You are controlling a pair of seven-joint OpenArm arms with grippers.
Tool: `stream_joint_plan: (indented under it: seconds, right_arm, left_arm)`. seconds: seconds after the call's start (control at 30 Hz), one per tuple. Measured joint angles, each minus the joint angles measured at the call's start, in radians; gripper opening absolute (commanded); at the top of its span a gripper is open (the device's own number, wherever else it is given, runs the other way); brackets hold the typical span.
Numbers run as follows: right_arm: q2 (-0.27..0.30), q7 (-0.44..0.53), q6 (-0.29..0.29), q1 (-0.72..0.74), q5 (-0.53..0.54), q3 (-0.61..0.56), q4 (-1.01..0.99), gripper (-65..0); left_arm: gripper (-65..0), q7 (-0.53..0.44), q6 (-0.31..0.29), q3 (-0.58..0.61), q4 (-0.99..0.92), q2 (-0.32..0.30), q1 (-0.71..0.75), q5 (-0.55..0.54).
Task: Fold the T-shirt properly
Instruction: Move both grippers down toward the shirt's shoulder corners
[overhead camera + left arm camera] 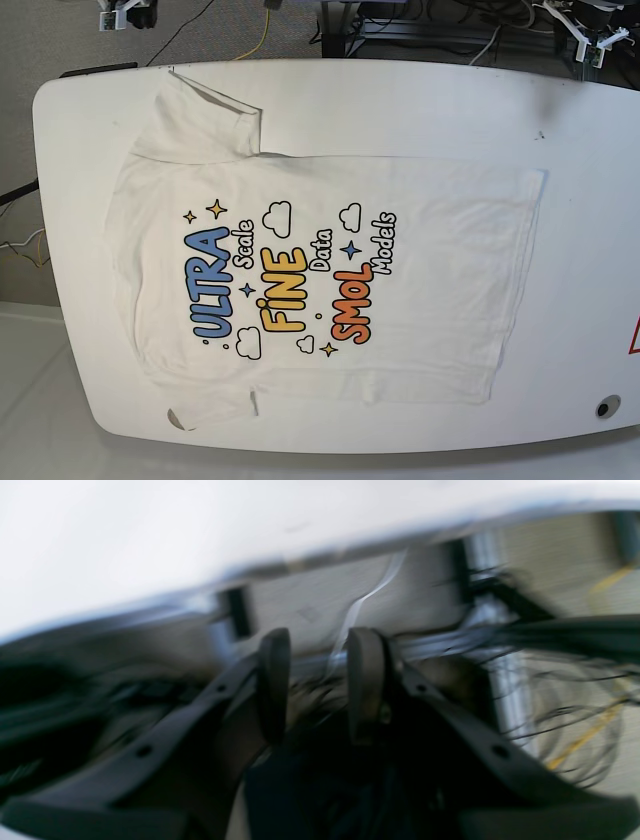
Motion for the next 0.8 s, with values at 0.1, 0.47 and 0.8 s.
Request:
stream_joint_plan:
  seconds: [0.1, 0.47, 0.8]
  right_arm:
    - [0.001, -0.046, -0.002, 0.006, 0.075, 0.026, 0.041, -59.2]
    - [0.01, -0.258, 0.001, 0.008, 0.344, 0.063, 0.336, -61.3]
    - [0.008, -0.232, 0.02, -0.026, 0.33, -0.031, 0.42, -35.8]
  left_arm:
    - [-50.5, 0.028, 0.009, -0.001, 0.016, -0.006, -0.003, -0.002]
    - [-38.1, 0.137, 0.006, -0.006, 0.203, -0.008, 0.02, -0.261]
    - [-29.9, 0.192, 0.0, -0.001, 0.369, -0.008, 0.047, -0.448]
